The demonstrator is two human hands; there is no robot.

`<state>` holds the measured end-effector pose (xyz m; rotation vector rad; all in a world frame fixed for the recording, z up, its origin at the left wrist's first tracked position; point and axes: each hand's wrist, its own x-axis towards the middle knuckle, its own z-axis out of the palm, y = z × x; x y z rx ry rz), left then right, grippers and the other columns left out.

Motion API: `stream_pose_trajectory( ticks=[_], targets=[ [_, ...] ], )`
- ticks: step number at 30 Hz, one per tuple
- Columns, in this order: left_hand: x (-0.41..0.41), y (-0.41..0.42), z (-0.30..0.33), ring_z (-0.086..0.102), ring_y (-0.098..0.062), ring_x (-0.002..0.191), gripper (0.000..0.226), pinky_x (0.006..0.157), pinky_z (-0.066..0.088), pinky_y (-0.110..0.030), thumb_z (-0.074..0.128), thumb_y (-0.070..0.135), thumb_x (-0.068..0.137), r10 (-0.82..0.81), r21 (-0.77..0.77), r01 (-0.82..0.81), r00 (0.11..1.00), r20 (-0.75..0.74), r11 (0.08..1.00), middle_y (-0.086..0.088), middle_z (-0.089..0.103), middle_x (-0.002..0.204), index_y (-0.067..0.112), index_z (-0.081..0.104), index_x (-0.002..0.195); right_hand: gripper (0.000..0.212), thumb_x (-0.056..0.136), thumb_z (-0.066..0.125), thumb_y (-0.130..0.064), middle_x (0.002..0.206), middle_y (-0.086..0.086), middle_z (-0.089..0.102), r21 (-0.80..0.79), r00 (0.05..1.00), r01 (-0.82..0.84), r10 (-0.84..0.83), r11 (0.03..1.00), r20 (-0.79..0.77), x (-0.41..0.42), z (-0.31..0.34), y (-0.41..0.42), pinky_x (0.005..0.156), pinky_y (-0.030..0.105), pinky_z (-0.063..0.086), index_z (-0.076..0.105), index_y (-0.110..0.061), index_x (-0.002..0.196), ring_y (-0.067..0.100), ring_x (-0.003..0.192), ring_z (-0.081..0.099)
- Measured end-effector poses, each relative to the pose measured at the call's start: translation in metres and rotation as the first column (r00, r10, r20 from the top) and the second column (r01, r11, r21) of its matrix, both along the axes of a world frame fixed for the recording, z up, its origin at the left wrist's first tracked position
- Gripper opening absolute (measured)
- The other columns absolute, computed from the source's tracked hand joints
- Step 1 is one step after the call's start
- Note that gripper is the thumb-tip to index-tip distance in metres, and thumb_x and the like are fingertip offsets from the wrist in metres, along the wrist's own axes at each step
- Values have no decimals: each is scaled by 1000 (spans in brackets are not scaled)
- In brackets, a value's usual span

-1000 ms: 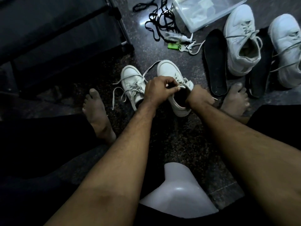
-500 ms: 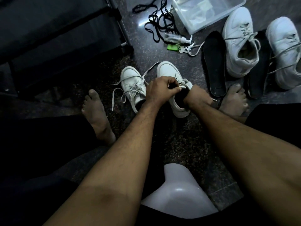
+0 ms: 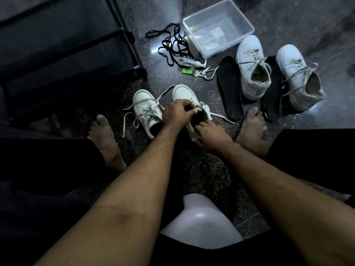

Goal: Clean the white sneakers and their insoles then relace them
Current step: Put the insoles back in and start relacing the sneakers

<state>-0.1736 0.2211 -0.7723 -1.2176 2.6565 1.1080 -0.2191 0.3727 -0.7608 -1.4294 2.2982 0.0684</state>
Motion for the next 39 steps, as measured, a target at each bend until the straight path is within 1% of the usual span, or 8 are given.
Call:
stream_pose_trajectory(
  ticks=[4,9,13,16,23,29,34,39],
  targets=[
    [3,2,1,67,-15,91,28,72,48,-27,75,56,76,-2,-4,2,1000,4,1000,10,73,91,35,74,95,49,86,67,-37,122,16,61,218,985,51,-86,975,150,0,7,-22,89,40,49,50,-8,122,35,114,56],
    [3,-1,1,66,-12,89,27,69,44,-25,76,55,76,-14,13,14,1000,0,1000,11,73,90,35,74,94,53,85,67,-31,127,13,64,409,957,50,-160,911,240,-4,-1,-44,98,39,49,56,-13,133,34,115,61],
    [2,-4,-2,66,-12,86,26,69,47,-26,75,56,75,-28,23,28,1000,4,999,12,73,87,36,74,93,48,93,57,-33,135,13,58,476,960,117,-223,872,171,-9,-2,-52,101,39,44,55,-10,135,32,125,55],
    [1,-5,-4,65,-10,85,27,68,46,-25,75,57,75,-33,33,33,999,2,999,13,72,85,36,74,92,44,96,53,-33,138,10,56,471,972,129,-205,872,114,-10,-3,-54,103,40,42,56,-12,134,29,129,52],
    [-2,-4,-5,65,-12,85,26,67,43,-25,76,56,74,-24,41,23,1000,14,999,13,71,85,36,74,91,33,99,47,-19,130,11,58,265,993,108,-116,958,14,-1,-7,-37,93,44,48,56,-9,130,29,122,54],
    [0,-5,-5,67,-14,89,27,71,48,-26,76,56,74,-38,23,38,999,20,999,14,74,92,37,74,94,33,97,51,-25,122,12,64,308,982,160,-184,938,48,3,3,-43,98,43,45,59,-9,125,32,114,60],
    [2,-3,-5,68,-16,88,27,75,53,-30,75,57,73,-22,-2,22,1000,11,1000,11,74,90,38,74,93,45,95,50,-28,131,10,60,357,973,122,-183,926,141,2,6,-48,112,48,24,47,-14,138,28,126,53],
    [1,-4,-4,68,-15,88,28,74,53,-29,75,57,74,-29,5,29,999,26,1000,12,73,89,37,73,94,40,98,45,-23,129,11,60,327,982,127,-166,936,93,7,1,-46,108,49,31,47,-13,137,30,123,55]
  ],
)
